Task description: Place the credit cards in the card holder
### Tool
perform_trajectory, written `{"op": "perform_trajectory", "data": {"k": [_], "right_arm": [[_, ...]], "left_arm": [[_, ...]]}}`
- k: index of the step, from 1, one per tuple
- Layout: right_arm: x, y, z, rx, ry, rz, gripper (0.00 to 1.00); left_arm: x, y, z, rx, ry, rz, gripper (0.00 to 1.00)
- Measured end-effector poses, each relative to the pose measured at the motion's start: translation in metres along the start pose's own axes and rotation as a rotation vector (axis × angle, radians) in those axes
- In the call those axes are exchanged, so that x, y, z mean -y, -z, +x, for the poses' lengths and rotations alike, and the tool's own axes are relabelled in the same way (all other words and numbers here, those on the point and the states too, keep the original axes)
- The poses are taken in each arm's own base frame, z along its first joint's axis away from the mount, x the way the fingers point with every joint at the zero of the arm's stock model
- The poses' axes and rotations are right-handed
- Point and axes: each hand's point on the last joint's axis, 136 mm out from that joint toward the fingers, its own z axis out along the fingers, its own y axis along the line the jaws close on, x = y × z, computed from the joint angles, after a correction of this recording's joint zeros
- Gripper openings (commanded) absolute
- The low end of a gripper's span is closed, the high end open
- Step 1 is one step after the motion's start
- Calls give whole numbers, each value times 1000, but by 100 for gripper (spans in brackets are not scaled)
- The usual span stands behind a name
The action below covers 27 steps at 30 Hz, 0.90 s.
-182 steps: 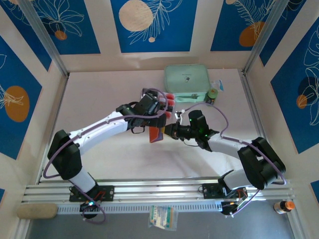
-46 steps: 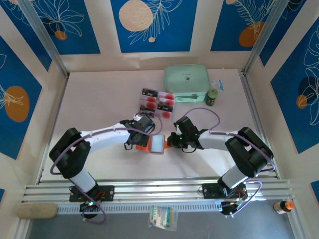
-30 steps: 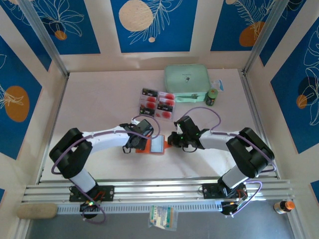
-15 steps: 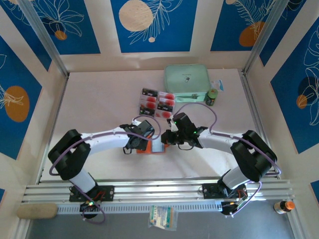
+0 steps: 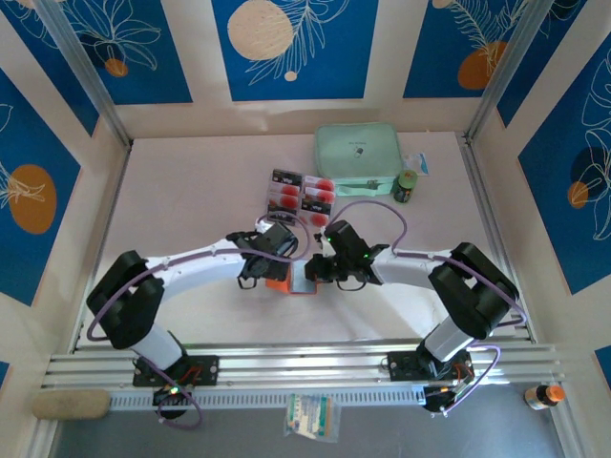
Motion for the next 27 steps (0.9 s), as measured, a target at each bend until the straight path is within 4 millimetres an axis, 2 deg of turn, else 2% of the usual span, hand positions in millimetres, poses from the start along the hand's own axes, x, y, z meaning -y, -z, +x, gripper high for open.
{"op": "perform_trajectory", "data": {"k": [8,16,20,27], "right_arm": [[4,-1,4,-3,-9,3,0],[12,-2,7,2,-27,17,0],[19,-2,10,1,-43,28,0],[27,-1,11,7,-64,36,0]], "left_arm": [[29,29,-27,38,88,173,100],[78,51,-51,64,267,463,100],[92,46,-48,53,355,557,100],[93,23,-23,14,456,586,100]]}}
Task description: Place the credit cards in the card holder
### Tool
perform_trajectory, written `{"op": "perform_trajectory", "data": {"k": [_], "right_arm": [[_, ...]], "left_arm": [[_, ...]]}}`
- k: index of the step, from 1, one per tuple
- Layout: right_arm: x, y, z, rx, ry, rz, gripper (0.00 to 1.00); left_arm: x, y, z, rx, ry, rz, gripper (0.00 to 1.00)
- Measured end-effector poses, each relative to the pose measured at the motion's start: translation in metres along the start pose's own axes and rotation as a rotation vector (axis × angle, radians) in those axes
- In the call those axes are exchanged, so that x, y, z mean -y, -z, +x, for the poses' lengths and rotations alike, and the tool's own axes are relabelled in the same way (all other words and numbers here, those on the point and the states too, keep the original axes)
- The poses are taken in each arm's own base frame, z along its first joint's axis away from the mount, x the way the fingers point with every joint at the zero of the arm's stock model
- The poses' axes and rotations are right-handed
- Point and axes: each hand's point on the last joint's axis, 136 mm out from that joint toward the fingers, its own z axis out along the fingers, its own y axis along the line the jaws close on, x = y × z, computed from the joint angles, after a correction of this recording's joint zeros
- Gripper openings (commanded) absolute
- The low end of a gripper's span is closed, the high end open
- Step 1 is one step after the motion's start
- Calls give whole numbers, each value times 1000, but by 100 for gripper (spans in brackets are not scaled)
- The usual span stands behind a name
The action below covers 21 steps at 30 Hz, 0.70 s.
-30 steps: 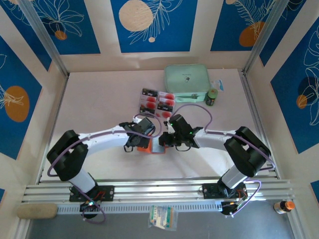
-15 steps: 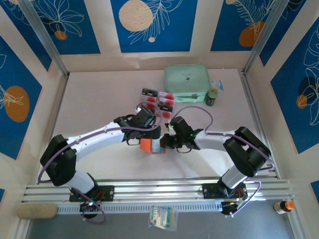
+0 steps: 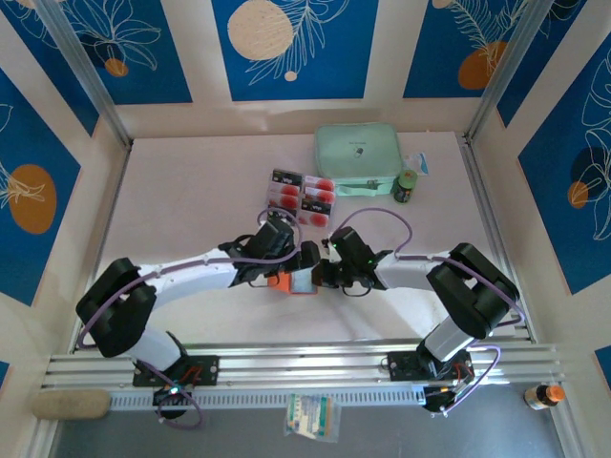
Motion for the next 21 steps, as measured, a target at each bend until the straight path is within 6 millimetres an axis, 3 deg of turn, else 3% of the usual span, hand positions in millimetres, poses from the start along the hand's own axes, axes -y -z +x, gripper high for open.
{"op": "perform_trajectory", "data": {"k": [7,21], "right_arm": [[6,2,-6,27,-21,-10,0],[8,2,-6,38,-60,-42,0]], "left_arm": [[-23,-7,14,-14,24,-23,100],[-41,-20,21,-26,-75,-61,100]]}}
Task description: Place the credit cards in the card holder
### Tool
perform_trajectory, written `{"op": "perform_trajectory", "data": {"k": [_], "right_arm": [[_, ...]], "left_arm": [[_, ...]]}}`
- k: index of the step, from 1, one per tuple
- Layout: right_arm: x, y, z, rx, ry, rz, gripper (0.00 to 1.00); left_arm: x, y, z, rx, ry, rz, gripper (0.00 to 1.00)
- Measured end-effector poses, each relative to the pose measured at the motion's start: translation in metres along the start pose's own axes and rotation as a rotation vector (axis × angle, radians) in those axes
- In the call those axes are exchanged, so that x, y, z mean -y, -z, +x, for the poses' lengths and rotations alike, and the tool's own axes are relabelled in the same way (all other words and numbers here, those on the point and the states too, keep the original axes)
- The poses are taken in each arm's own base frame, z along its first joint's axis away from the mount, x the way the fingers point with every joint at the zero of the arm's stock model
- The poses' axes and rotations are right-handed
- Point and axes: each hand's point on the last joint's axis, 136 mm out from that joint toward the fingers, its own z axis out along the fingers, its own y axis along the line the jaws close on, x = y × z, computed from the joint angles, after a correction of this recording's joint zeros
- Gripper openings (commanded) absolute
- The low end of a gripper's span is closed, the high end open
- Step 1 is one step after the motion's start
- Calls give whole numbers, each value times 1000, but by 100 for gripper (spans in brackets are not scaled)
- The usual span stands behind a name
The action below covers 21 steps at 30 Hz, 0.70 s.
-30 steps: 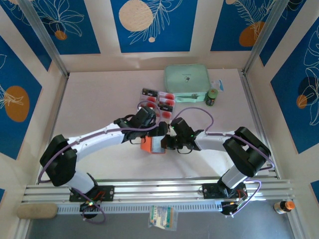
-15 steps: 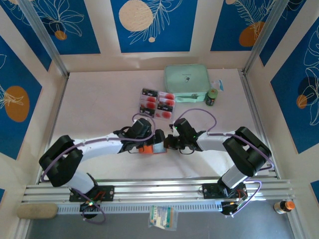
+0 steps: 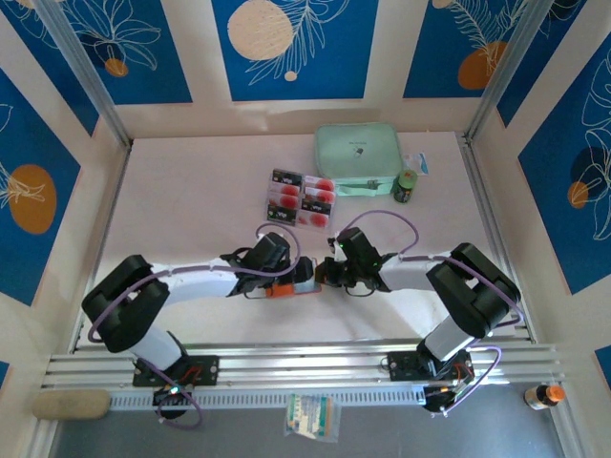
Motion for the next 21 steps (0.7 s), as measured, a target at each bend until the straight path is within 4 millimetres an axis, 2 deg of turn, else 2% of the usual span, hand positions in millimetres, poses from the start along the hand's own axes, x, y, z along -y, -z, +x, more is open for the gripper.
{"op": "perform_trajectory", "data": {"k": [11,17,21], "right_arm": [[9,7,10,-12,-56,24,0],[10,11,6,-9,-71,34,0],[2,15,-2,6,-68,23,0]], "left_arm": [[-10,-2,-6,25,-152,-67,100],[-15,0,-6,13,-207,-108,100],[-14,3,-9,9,-229,-117,100]]}}
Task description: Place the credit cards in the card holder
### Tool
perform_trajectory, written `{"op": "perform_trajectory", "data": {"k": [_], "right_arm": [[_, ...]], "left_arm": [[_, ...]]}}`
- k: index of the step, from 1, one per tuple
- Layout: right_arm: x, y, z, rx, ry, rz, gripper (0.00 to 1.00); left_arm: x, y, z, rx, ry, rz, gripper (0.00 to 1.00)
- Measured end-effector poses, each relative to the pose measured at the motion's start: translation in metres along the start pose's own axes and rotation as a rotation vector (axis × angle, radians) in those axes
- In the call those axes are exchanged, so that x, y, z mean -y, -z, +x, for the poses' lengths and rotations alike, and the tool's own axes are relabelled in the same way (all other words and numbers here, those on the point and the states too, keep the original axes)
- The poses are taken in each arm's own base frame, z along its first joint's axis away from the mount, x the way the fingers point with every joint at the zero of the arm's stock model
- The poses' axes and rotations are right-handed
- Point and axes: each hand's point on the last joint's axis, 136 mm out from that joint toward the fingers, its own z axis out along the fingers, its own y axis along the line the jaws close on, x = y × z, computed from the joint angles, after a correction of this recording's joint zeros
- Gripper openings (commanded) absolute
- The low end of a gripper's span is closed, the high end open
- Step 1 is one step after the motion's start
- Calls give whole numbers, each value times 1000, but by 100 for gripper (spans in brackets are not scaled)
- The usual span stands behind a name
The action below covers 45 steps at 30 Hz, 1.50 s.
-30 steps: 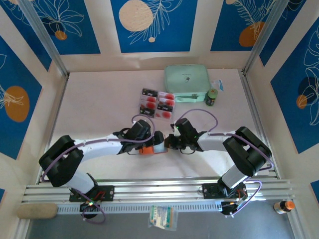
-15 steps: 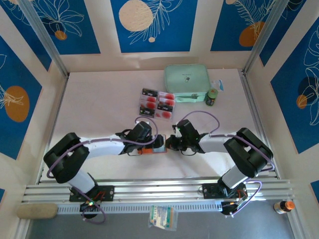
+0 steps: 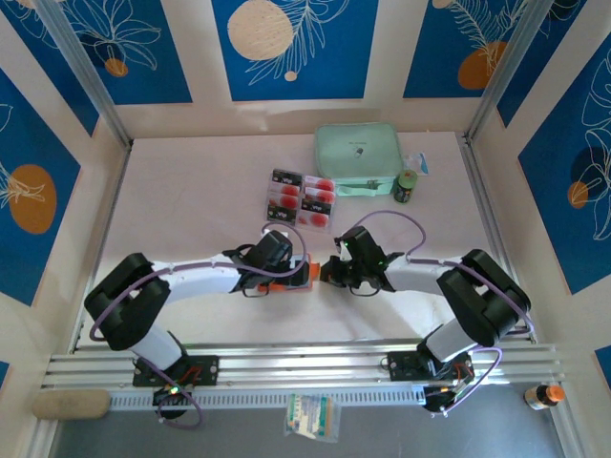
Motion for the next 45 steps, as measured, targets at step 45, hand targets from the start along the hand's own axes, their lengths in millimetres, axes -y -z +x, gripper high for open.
{"op": "perform_trajectory", "data": {"k": [45], "right_arm": [[13,-9,-25,7,-14,15,0]], "left_arm": [[0,14,-3,59,47,38,100]]}}
